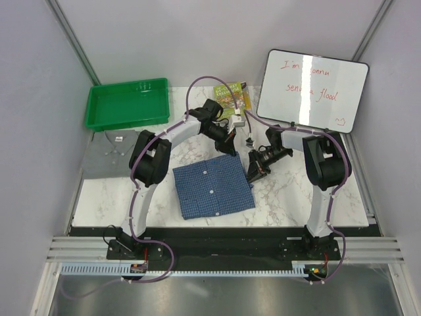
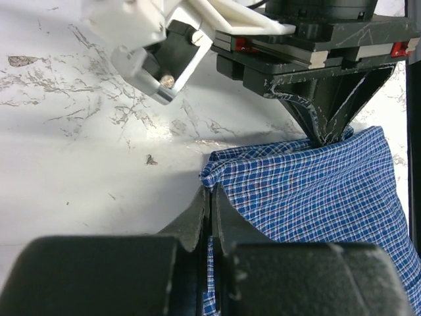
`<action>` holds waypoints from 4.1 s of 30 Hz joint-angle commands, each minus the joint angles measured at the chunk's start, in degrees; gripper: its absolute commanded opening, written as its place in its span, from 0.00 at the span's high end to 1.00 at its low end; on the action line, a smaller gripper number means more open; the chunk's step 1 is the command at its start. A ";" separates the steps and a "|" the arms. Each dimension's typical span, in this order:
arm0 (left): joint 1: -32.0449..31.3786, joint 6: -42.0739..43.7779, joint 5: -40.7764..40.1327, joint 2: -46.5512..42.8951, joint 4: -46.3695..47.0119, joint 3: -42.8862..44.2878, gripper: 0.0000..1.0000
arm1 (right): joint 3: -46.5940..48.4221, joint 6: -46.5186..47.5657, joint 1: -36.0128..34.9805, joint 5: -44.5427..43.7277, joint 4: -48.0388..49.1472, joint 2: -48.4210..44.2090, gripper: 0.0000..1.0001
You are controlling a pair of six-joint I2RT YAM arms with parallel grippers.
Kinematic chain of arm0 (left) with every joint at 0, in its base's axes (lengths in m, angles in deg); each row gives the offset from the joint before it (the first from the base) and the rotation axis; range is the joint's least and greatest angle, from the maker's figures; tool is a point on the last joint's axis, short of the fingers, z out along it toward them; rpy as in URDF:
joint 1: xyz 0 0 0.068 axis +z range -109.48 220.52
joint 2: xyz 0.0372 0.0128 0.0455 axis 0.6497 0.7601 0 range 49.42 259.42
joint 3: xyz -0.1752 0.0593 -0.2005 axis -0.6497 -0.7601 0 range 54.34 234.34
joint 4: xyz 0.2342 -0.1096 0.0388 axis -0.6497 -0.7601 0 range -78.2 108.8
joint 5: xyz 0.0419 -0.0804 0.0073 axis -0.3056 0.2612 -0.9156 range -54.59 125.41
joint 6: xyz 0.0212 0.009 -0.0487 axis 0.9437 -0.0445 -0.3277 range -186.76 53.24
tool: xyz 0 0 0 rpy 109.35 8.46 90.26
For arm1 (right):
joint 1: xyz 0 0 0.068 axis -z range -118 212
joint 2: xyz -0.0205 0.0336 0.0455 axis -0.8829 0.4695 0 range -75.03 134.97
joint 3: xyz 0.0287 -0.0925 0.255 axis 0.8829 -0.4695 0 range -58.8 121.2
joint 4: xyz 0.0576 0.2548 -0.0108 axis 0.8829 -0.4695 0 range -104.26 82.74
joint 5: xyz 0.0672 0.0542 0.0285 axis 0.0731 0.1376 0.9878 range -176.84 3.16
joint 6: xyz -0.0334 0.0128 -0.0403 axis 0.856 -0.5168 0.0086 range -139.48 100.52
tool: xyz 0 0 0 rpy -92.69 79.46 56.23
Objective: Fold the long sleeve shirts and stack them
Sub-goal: Fold the shirt
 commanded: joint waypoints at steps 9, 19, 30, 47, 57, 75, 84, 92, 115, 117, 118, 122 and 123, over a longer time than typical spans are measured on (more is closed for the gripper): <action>1.60 -6.36 -1.38 -1.41 5.11 1.62 0.98 | -4.28 1.73 -2.39 7.32 -4.58 -2.45 1.00; 1.78 -8.91 -3.23 -2.90 8.18 -0.58 0.98 | -2.95 4.28 -2.48 10.68 -10.56 3.35 0.86; 1.87 -9.52 -3.40 -3.08 9.15 -1.98 0.98 | -5.24 4.37 -2.48 5.48 -9.07 3.00 0.89; 5.73 -14.26 -6.12 -4.65 2.48 1.01 0.48 | 8.28 15.27 1.56 -9.96 -21.72 0.46 0.54; 19.00 3.54 -9.19 -17.22 -25.81 -9.45 0.28 | 17.78 21.51 -4.11 -8.94 -24.45 -5.78 0.53; 22.79 11.39 -16.67 -20.39 -28.99 -21.59 0.34 | 6.01 22.30 -14.08 -20.62 -13.02 -1.75 0.61; 22.96 6.92 -20.70 -13.81 -21.36 -16.84 0.98 | 6.09 22.48 -14.16 -22.20 -12.15 -1.22 0.60; 22.70 2.88 -19.93 -6.42 -17.40 -8.24 0.97 | 8.38 20.64 -13.99 -19.49 -12.76 -2.96 0.55; 23.14 -23.84 0.30 -17.76 -10.28 -23.34 0.31 | 26.94 -0.11 -4.15 -10.41 5.42 11.43 0.48; 23.23 -25.25 -2.34 -12.78 -8.43 -22.38 0.32 | 25.44 -1.77 -1.43 -11.57 7.27 12.31 0.48; 23.23 -26.21 -3.04 -10.83 -8.25 -21.24 0.33 | 25.52 -1.95 0.14 -11.92 8.06 13.54 0.48; 23.31 -27.10 -4.55 -1.95 -6.32 -11.75 0.34 | 27.18 -1.43 1.83 -15.08 8.16 16.79 0.48; 23.40 -27.10 -4.54 -0.63 -6.40 -10.26 0.34 | 28.75 -1.43 1.92 -14.91 7.90 17.41 0.48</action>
